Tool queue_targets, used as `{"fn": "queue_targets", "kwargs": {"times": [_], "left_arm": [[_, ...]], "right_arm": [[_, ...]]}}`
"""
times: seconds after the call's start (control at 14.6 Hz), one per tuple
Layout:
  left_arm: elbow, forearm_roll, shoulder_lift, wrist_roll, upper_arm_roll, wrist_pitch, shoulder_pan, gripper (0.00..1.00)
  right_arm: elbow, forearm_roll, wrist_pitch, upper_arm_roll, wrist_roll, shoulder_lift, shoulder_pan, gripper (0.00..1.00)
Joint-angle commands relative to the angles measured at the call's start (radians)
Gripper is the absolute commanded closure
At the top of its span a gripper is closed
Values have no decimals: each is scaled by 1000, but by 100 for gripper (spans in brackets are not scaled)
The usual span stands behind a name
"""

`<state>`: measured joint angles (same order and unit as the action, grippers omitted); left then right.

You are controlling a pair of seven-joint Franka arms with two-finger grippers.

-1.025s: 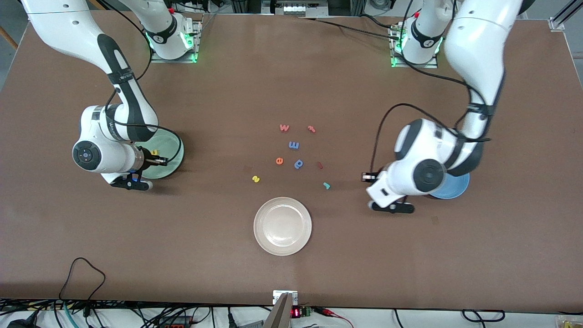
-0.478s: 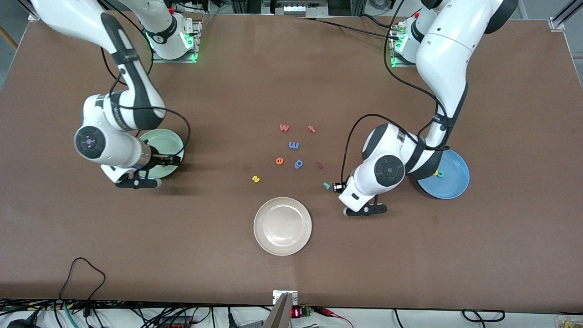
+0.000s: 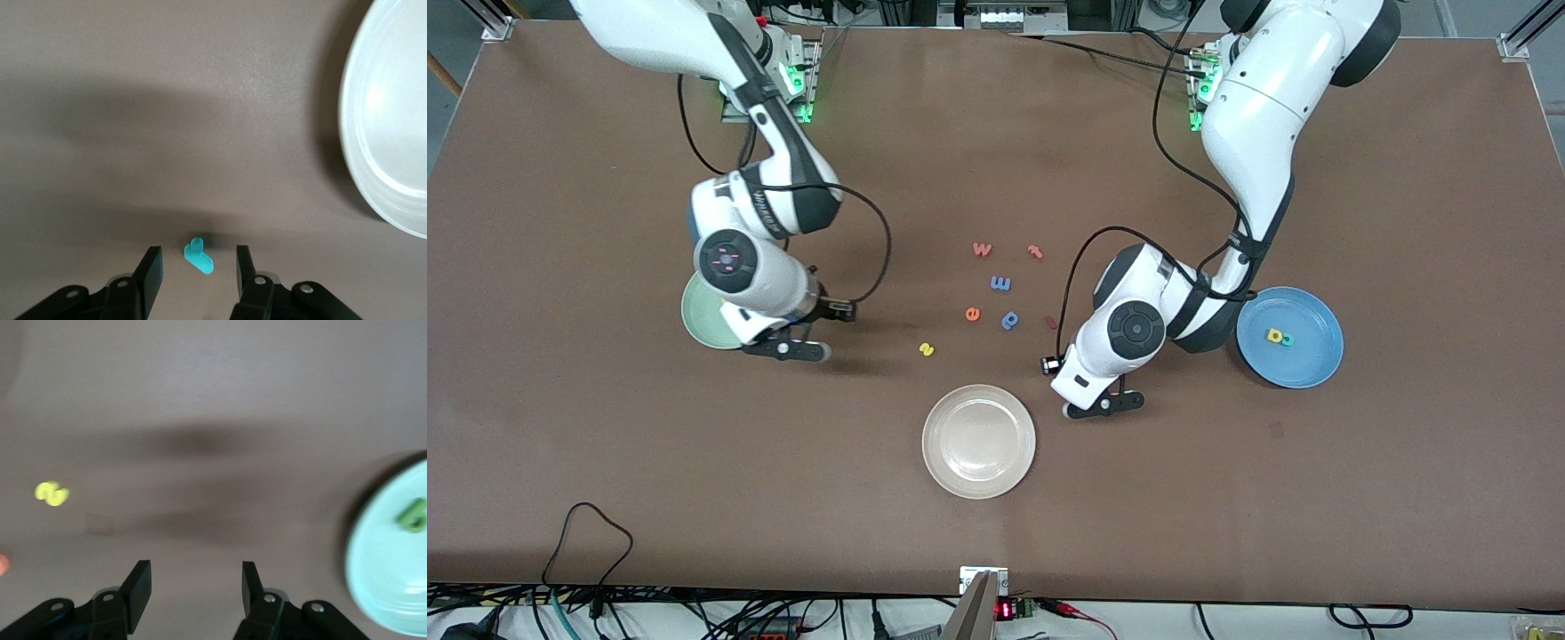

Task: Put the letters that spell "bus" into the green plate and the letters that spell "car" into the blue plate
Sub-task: 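Release the green 6 on the green plate while the left gripper reaches cyan letter, then carry the cyan letter to the blue plate while the right gripper reaches yellow 2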

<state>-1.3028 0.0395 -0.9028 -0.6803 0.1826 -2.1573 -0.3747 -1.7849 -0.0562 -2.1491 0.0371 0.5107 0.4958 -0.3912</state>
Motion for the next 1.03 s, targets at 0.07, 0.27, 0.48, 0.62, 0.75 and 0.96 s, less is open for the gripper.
{"fn": "queue_targets", "kwargs": {"times": [0.07, 0.27, 0.48, 0.62, 0.75, 0.96], "left_arm": [[40, -4, -41, 2, -9, 2, -7, 49], [39, -3, -47, 1, -8, 2, -7, 51], [39, -1, -56, -2, -8, 2, -16, 53], [36, -1, -56, -4, -8, 2, -27, 53], [34, -3, -56, -5, -8, 2, -27, 54], [34, -4, -56, 2, -8, 2, -27, 60]], "right_arm": [[139, -14, 5, -8, 67, 119, -75, 45], [180, -11, -21, -8, 71, 165, -119, 49], [202, -8, -98, -6, 20, 196, -126, 50], [222, -7, -127, -6, -43, 222, -144, 50], [242, -1, -133, -6, -84, 243, -152, 50], [245, 10, -156, -6, -156, 259, -159, 50]]}}
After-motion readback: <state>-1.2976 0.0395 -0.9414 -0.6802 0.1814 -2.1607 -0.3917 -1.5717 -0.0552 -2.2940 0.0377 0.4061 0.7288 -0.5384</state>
